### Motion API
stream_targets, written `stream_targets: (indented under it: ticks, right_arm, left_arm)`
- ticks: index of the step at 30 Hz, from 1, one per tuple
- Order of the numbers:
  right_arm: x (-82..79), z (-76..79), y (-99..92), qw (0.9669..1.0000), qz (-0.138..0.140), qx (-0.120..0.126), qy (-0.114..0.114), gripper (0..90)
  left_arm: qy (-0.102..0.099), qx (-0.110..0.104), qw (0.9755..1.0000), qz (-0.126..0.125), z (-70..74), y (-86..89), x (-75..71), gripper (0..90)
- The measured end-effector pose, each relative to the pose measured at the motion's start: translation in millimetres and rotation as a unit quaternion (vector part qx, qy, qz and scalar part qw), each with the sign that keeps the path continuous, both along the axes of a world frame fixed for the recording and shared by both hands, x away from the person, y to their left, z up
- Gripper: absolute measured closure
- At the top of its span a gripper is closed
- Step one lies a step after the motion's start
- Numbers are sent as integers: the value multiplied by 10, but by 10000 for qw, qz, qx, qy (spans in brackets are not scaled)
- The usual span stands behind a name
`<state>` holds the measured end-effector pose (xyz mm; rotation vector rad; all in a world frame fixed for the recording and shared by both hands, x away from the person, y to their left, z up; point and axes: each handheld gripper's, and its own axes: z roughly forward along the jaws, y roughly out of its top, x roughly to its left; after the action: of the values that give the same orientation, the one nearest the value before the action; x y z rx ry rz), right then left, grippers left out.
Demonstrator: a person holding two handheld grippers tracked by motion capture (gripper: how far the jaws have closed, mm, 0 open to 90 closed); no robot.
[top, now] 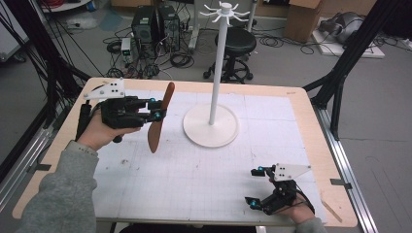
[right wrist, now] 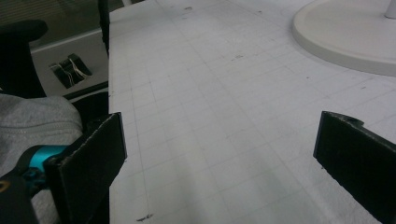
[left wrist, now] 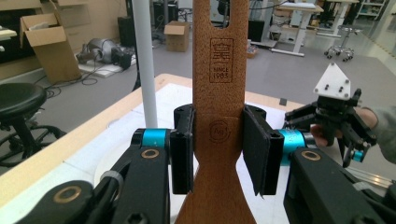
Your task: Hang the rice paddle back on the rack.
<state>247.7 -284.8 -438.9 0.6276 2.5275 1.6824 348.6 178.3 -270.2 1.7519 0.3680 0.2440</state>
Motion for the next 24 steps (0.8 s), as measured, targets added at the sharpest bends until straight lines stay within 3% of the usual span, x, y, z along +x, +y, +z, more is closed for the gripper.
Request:
stream_targets:
  ticks: [14, 24]
  right_arm:
    - [-6, 15, -20, 9999, -31, 121, -13, 12]
    - [6, 16, -23, 9998, -31, 184, 0, 12]
  left_arm:
    - [-169, -89, 9998, 78, 459, -134, 173, 656]
    - [-147, -114, 9998, 91, 675, -287, 339, 656]
